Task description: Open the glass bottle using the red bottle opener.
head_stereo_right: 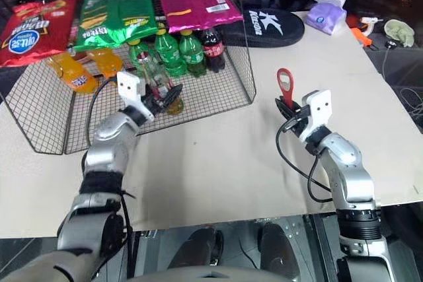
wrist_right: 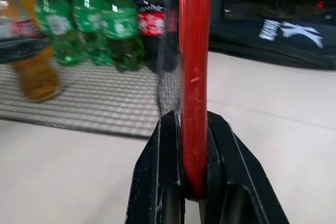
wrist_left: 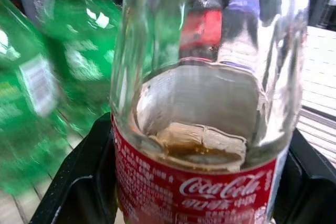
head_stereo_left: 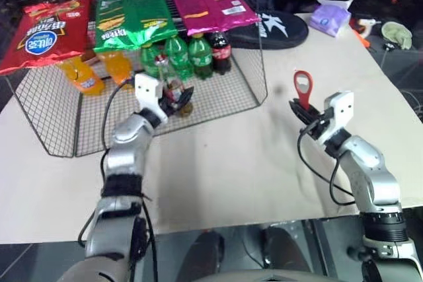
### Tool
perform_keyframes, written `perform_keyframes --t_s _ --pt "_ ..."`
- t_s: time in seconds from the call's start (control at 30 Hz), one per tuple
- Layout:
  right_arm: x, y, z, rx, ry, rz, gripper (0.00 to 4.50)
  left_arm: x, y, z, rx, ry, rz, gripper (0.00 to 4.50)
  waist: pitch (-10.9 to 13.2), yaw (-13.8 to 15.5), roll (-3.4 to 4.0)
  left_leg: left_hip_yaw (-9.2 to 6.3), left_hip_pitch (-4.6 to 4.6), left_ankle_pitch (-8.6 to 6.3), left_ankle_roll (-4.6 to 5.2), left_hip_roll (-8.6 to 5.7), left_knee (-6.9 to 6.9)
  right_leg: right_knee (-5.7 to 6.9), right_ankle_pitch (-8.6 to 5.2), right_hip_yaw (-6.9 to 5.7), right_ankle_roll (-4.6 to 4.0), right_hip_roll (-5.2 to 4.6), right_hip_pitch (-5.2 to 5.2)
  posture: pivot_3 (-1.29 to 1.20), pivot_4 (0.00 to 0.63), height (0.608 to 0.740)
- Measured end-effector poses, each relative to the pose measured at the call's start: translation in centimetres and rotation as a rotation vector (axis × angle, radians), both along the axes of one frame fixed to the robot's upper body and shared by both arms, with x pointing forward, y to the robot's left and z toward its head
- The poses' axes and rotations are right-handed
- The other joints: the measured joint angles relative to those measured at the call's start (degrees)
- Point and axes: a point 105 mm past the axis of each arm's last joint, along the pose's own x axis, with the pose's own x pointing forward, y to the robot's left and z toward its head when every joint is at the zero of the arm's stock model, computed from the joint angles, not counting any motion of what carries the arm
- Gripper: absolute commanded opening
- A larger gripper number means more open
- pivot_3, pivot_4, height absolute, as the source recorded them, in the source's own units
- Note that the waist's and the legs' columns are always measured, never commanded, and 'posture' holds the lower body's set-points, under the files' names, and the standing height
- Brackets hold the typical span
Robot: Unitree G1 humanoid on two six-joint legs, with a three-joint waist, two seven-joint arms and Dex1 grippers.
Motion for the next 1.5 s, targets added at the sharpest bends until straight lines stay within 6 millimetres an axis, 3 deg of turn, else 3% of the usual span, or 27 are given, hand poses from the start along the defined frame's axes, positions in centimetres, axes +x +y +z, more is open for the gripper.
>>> perform_keyframes --t_s 0.07,0.17,0.33,0.67,0.7,0.77,1.13,1.5 --pt "0.0 0.1 0.2 -0.005 -0.010 0.007 0.00 -1.7 -0.4 -0.3 0.011 0.024 -0.028 2.82 0.00 0.08 0.01 0.00 0.02 0.00 0.00 0.01 -0.01 0.04 0.00 0.04 0.00 0.02 -0.01 0.00 0.150 0.740" --pt "0.0 0.0 0.4 -0.012 -0.017 0.008 0.00 -4.6 -2.6 -0.8 0.028 0.058 -0.115 2.82 0.00 0.61 0.01 -0.01 0.05 0.00 0.00 -0.01 0.03 0.08 0.00 0.04 0.00 -0.02 0.03 0.00 0.150 0.740" --pt "0.0 0.4 0.5 -0.011 -0.023 0.024 0.00 -7.1 -5.8 -1.3 0.048 0.072 -0.203 2.82 0.00 1.21 0.01 0.04 0.10 0.00 0.00 -0.03 0.11 0.17 0.00 0.08 0.00 0.00 0.07 0.00 0.150 0.740" --pt "-0.1 0.7 0.4 -0.014 -0.030 0.035 0.00 -7.3 -6.6 -1.4 0.058 0.049 -0.194 2.82 0.00 1.65 0.01 0.15 0.11 0.00 0.00 -0.01 0.10 0.21 0.00 0.16 0.00 0.02 0.03 0.00 0.150 0.740" --pt "-0.1 0.7 0.4 -0.015 -0.031 0.035 0.00 -7.3 -6.6 -1.4 0.064 0.043 -0.196 3.84 0.00 1.70 0.01 0.15 0.11 0.00 0.00 -0.01 0.10 0.21 0.00 0.15 0.00 0.02 0.03 0.00 0.150 0.740" --pt "0.0 0.7 0.4 -0.015 -0.031 0.034 0.00 -7.5 -6.9 -1.4 0.067 0.026 -0.206 4.40 0.00 1.75 0.01 0.15 0.12 0.00 0.00 -0.01 0.10 0.21 0.00 0.16 0.00 0.02 0.03 0.00 0.150 0.740" --pt "0.0 0.9 0.4 -0.021 -0.035 0.036 0.00 -7.8 -6.7 -1.5 0.059 0.020 -0.208 4.40 0.00 1.73 0.01 0.17 0.14 0.00 0.00 -0.01 0.10 0.22 0.00 0.17 0.00 0.03 0.04 0.00 0.150 0.740" --pt "-0.1 1.7 0.2 -0.023 -0.034 0.061 0.00 -9.1 -5.9 1.6 -0.073 -0.061 -0.315 4.40 0.00 1.72 0.01 0.16 0.14 0.00 0.00 0.01 0.10 0.22 0.00 0.17 0.00 0.03 0.04 0.00 0.150 0.740"
